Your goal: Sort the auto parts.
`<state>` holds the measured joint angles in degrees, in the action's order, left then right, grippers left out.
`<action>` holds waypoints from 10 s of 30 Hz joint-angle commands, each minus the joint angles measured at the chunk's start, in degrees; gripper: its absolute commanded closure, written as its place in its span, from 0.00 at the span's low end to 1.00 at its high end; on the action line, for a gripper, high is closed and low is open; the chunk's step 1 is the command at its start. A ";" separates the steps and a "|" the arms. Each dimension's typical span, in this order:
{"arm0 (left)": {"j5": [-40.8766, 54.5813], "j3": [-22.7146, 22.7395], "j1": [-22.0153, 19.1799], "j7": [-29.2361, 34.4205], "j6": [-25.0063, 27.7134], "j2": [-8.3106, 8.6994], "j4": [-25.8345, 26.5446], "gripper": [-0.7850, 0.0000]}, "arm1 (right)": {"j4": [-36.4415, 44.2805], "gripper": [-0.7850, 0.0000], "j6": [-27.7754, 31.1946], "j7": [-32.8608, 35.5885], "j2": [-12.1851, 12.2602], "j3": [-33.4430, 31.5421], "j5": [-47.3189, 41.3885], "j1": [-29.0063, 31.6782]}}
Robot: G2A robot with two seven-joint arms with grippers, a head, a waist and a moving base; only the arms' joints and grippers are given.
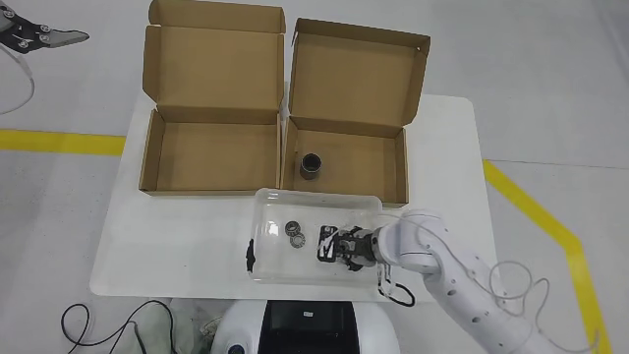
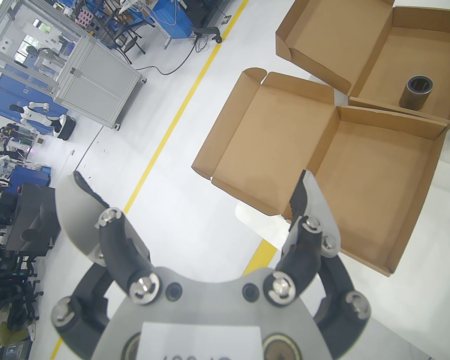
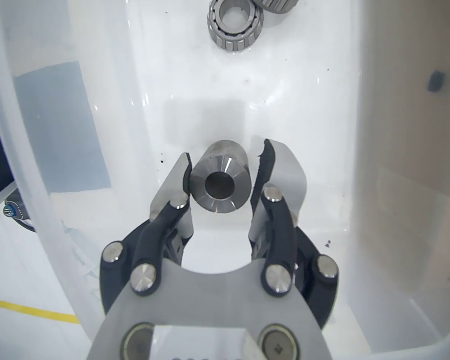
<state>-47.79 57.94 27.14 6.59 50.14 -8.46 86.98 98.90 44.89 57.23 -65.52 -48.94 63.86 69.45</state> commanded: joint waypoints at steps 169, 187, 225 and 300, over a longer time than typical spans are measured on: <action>0.00 0.00 0.00 0.00 0.00 0.00 0.00 0.00 | -26.32 0.95 -19.07 -13.20 -7.11 3.32 -6.59 -23.91; 0.00 0.00 0.00 0.00 0.00 0.00 0.00 0.00 | -35.79 0.53 -18.68 -13.76 -10.56 8.25 -8.62 -29.68; 0.00 0.00 0.00 0.00 0.00 0.00 0.00 0.00 | 1.97 0.40 -6.60 -25.39 -4.49 -0.85 3.97 -8.40; 0.00 0.00 0.00 0.00 0.00 0.00 0.00 0.00 | -11.84 0.36 -9.11 -27.26 -8.55 14.10 11.14 -9.53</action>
<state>-47.79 57.94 27.14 6.59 50.14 -8.46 86.98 87.04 36.13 29.57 -73.98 -34.94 75.09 59.96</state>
